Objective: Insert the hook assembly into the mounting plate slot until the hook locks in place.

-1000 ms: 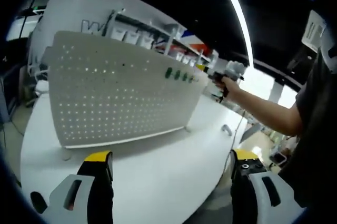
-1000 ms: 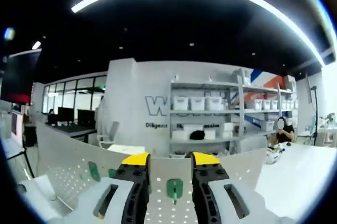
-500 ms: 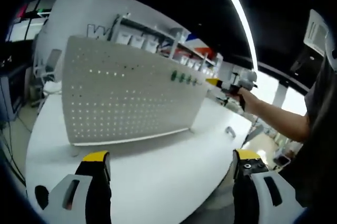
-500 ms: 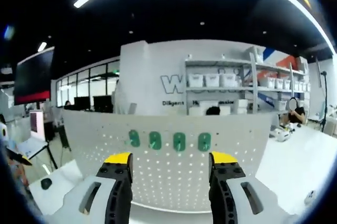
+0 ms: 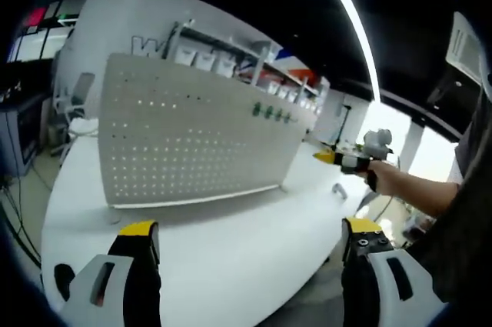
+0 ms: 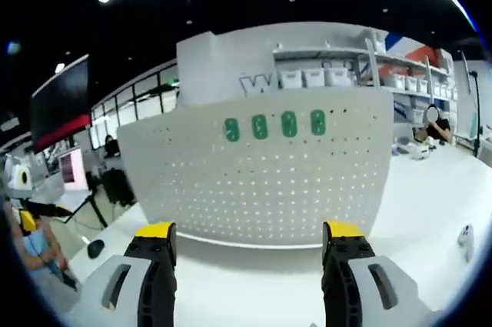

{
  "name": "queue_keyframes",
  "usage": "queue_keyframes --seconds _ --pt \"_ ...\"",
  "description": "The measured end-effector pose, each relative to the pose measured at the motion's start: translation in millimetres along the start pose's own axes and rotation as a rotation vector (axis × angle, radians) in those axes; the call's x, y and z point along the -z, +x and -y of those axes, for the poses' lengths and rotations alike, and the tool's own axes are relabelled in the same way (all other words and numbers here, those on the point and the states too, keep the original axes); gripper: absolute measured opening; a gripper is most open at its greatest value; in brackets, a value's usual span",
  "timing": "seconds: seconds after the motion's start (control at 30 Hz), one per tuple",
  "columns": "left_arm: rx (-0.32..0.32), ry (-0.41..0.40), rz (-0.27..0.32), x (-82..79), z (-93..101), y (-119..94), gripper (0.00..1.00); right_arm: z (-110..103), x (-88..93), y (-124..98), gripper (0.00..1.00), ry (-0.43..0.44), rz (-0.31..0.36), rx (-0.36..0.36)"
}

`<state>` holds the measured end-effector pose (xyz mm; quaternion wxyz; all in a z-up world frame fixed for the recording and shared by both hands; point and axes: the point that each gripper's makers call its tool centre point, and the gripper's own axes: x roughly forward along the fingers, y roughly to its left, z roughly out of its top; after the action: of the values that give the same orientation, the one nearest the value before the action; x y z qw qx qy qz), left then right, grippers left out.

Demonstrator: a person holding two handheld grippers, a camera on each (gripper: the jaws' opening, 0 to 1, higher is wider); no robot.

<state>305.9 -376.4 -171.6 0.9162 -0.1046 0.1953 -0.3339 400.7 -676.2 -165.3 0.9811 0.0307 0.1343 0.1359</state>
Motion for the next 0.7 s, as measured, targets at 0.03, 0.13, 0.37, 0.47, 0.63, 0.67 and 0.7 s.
queue_keyframes --seconds 0.03,0.13,0.37,0.47,0.63,0.67,0.7 --pt "-0.001 0.001 0.000 0.0 0.3 -0.5 1.00 -2.5 1.3 -3.2 0.82 0.001 -0.002 0.000" --pt "-0.003 0.001 0.004 0.2 1.1 -1.7 1.00 -12.1 9.7 -6.6 0.83 -0.037 -0.028 -0.016" --pt "-0.008 0.001 -0.002 4.8 4.8 -2.8 1.00 -38.2 32.9 -12.1 0.96 0.011 -0.082 -0.081" --pt "-0.007 0.004 -0.011 8.8 6.8 -3.7 1.00 -47.0 42.5 -19.1 0.98 0.013 -0.096 -0.093" --pt "-0.016 -0.001 -0.014 13.2 5.2 -6.9 1.00 -56.3 52.7 -30.4 1.00 0.072 -0.103 -0.101" --pt "-0.017 -0.002 -0.015 13.8 5.1 -7.2 1.00 -57.8 54.6 -32.0 1.00 0.073 -0.108 -0.100" --pt "-0.018 -0.002 -0.018 15.2 5.4 -7.7 1.00 -59.5 56.3 -34.5 1.00 0.075 -0.108 -0.098"
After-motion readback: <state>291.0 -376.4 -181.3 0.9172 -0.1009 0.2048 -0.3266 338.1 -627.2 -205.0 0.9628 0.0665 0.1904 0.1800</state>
